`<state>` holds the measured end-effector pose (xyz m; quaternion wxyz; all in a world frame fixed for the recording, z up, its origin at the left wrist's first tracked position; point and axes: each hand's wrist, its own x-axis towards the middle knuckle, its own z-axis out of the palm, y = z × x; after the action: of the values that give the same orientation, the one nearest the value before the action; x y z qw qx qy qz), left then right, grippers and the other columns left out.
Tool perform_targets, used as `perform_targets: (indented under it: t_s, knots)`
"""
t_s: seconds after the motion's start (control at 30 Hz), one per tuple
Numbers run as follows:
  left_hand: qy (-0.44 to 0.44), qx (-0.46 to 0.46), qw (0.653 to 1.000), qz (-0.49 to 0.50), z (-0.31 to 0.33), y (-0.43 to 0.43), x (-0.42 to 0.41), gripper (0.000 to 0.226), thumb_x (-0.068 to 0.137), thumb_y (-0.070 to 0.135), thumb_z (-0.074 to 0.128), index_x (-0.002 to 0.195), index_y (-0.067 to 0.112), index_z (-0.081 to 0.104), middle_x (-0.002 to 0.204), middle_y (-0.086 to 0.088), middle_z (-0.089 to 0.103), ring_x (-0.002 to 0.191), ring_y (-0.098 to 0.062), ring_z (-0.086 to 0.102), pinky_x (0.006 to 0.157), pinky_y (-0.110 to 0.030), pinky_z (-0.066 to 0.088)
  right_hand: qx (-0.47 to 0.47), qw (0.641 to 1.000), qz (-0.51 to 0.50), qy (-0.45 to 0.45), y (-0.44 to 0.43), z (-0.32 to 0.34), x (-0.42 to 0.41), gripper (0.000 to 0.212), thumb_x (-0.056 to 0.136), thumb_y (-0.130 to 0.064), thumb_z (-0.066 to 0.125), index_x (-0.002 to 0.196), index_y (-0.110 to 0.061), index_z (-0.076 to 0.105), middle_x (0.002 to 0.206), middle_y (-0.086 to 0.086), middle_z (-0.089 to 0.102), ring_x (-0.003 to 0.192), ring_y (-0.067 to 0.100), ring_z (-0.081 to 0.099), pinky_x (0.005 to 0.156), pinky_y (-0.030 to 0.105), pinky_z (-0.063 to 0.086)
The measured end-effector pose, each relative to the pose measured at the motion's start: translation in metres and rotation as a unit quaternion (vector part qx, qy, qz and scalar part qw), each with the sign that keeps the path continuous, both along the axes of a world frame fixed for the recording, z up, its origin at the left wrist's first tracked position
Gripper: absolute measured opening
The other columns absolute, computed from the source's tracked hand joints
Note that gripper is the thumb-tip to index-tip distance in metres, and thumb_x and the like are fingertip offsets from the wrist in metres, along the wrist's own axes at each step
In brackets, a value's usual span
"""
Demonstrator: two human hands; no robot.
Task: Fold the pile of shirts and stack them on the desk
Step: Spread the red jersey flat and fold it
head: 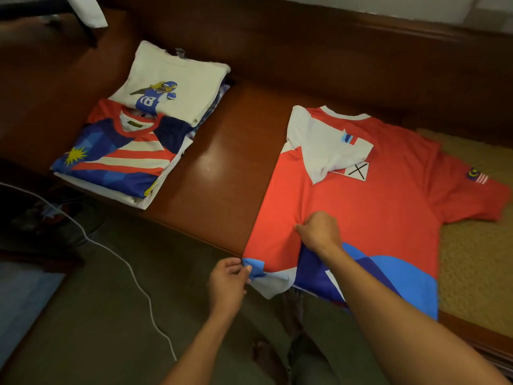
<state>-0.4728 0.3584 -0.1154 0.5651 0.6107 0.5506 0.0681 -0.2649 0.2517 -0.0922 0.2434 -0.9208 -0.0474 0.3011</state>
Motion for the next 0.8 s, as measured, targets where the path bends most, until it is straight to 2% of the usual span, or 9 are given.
perform_targets:
  t_s: [0.07,0.17,0.3,0.43,0.57,0.6,0.67,0.73,0.8]
  knots:
    - [0.007,0.013,1.000,-0.014,-0.003,0.000,-0.001,0.017,0.084,0.008,0.078,0.098,0.015,0.069,0.083,-0.004,0.074,0.069,-0.017,0.069,0.061,-0.033,0.056,0.046,0.998,-0.032,-0.006,-0.002,0.006,-0.002,0.038,0.086,-0.031,0.072,0.061,-0.010,0.052,0.063,0.009,0.056,0.069,0.033,0.055,0.063,0.036,0.041]
    - [0.010,0.031,0.998,-0.050,-0.003,0.003,-0.004,0.015,0.088,0.010,0.076,0.088,0.024,0.071,0.083,0.004,0.074,0.078,-0.010,0.069,0.072,-0.032,0.057,0.103,0.992,-0.069,-0.024,-0.005,0.012,-0.004,0.026,0.088,-0.035,0.070,0.078,-0.013,0.060,0.066,0.009,0.066,0.075,0.033,0.066,0.077,0.040,0.053]
    - [0.005,0.012,0.993,-0.114,-0.012,0.001,-0.012,0.013,0.088,0.006,0.076,0.093,0.017,0.071,0.087,0.001,0.074,0.078,-0.009,0.068,0.068,-0.016,0.052,0.091,0.995,-0.042,0.012,-0.011,0.011,-0.018,0.018,0.084,-0.027,0.077,0.081,-0.017,0.063,0.075,0.008,0.070,0.077,0.033,0.068,0.077,0.040,0.055]
    - [0.010,-0.014,0.990,-0.141,-0.026,0.000,-0.015,0.015,0.087,-0.001,0.073,0.096,0.008,0.067,0.084,-0.004,0.071,0.072,-0.016,0.064,0.069,-0.023,0.052,0.094,0.995,-0.026,-0.036,-0.018,0.008,-0.024,0.014,0.084,-0.021,0.079,0.089,-0.009,0.072,0.086,0.007,0.073,0.090,0.028,0.066,0.082,0.034,0.051]
    - [-0.001,-0.004,0.990,-0.143,-0.032,0.002,-0.021,0.019,0.087,-0.004,0.072,0.100,0.009,0.067,0.085,-0.002,0.069,0.077,-0.014,0.064,0.066,-0.010,0.050,0.075,0.995,-0.005,-0.059,-0.022,0.006,-0.026,0.013,0.087,-0.025,0.077,0.087,-0.015,0.070,0.078,0.003,0.070,0.089,0.028,0.066,0.078,0.036,0.052]
    - [-0.003,-0.002,0.988,-0.152,-0.033,0.002,-0.023,0.020,0.087,-0.003,0.072,0.101,0.010,0.067,0.088,-0.002,0.070,0.079,-0.012,0.065,0.068,-0.010,0.050,0.065,0.995,0.008,-0.070,-0.023,0.008,-0.027,0.015,0.088,-0.028,0.076,0.092,-0.014,0.070,0.081,0.004,0.071,0.090,0.029,0.066,0.077,0.037,0.052]
    - [0.001,0.000,0.983,-0.183,-0.036,0.001,-0.027,0.023,0.088,0.001,0.074,0.102,0.017,0.068,0.095,0.001,0.072,0.082,-0.005,0.066,0.069,-0.010,0.050,0.034,0.987,0.067,-0.144,-0.023,0.011,-0.033,0.029,0.091,-0.031,0.072,0.115,-0.016,0.067,0.102,0.006,0.069,0.098,0.031,0.065,0.078,0.039,0.052]
    - [0.003,-0.004,0.979,-0.202,-0.041,0.002,-0.029,0.024,0.087,0.003,0.075,0.101,0.021,0.068,0.095,0.004,0.072,0.081,-0.004,0.066,0.069,-0.013,0.050,0.032,0.960,0.171,-0.221,-0.019,0.014,-0.041,0.045,0.093,-0.031,0.069,0.136,-0.022,0.056,0.120,0.006,0.058,0.101,0.030,0.062,0.077,0.041,0.052]
    - [0.008,0.003,0.978,-0.210,-0.047,0.001,-0.028,0.021,0.086,0.001,0.076,0.099,0.015,0.068,0.091,0.004,0.071,0.078,0.000,0.065,0.069,-0.013,0.050,0.028,0.933,0.283,-0.220,-0.007,0.014,-0.045,0.053,0.094,-0.032,0.067,0.144,-0.033,0.049,0.123,0.002,0.047,0.100,0.027,0.060,0.072,0.040,0.054]
